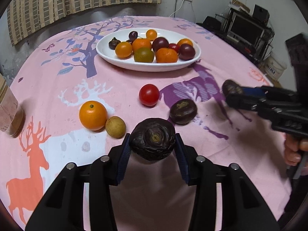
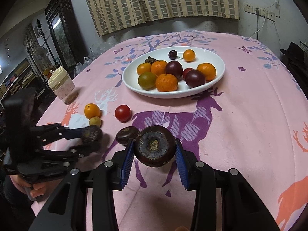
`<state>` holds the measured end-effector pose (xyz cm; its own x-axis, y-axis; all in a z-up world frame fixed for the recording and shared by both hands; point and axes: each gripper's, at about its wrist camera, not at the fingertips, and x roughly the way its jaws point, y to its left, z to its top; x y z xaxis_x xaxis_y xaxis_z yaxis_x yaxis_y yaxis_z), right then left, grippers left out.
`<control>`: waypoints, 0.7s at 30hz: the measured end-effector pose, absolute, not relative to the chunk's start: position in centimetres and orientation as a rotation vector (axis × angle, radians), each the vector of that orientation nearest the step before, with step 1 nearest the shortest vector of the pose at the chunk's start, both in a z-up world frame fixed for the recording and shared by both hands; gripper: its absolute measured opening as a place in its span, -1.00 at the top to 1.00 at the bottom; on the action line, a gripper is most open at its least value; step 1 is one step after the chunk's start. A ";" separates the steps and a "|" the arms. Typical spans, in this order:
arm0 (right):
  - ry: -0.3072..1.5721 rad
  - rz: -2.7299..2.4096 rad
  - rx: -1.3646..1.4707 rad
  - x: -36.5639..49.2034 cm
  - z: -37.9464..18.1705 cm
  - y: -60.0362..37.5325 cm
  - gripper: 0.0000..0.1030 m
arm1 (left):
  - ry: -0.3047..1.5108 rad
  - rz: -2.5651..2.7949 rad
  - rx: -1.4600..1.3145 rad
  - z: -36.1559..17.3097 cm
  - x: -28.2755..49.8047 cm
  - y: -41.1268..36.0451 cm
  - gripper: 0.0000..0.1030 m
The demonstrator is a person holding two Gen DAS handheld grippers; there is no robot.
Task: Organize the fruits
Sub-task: 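Carry both dark purple tomatoes over the plate and open both tools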
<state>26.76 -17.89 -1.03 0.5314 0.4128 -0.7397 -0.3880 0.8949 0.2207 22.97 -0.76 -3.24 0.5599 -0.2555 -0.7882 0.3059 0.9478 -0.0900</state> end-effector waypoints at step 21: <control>0.777 0.401 0.185 41.8 1.5 -18.3 0.19 | 0.803 -0.263 0.032 3.9 40.8 -2.4 0.15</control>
